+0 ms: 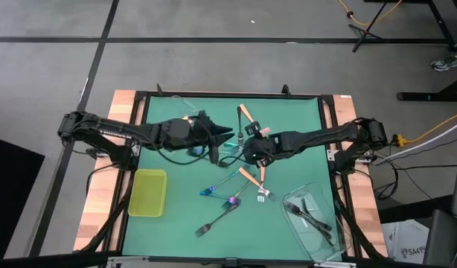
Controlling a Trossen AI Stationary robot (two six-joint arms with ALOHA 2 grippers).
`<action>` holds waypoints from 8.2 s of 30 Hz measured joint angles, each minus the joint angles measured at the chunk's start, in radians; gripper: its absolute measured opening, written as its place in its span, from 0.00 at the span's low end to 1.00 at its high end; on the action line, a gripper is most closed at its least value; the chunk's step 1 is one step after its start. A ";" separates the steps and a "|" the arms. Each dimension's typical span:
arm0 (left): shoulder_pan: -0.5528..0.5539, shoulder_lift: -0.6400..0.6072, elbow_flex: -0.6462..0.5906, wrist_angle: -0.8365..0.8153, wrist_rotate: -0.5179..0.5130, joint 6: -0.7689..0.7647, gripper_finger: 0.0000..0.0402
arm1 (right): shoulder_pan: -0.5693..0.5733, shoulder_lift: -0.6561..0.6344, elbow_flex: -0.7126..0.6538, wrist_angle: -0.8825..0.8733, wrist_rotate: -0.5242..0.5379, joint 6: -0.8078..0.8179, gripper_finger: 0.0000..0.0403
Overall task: Sort silverware by color (type)
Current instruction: Put the orange fork in the top transparent bin, then put the blue fork in the yellow bin
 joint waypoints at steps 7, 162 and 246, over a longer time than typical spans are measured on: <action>0.073 0.000 0.000 -0.157 0.194 -0.189 0.22 | 0.055 0.000 0.008 0.140 0.033 -0.179 0.04; 0.560 0.002 -0.169 -1.117 -0.019 0.008 0.00 | -0.086 0.000 0.008 0.462 -0.201 -0.095 0.35; 0.543 0.003 -0.128 -1.047 0.094 0.009 0.08 | -0.146 0.000 0.007 0.125 -0.417 0.262 0.35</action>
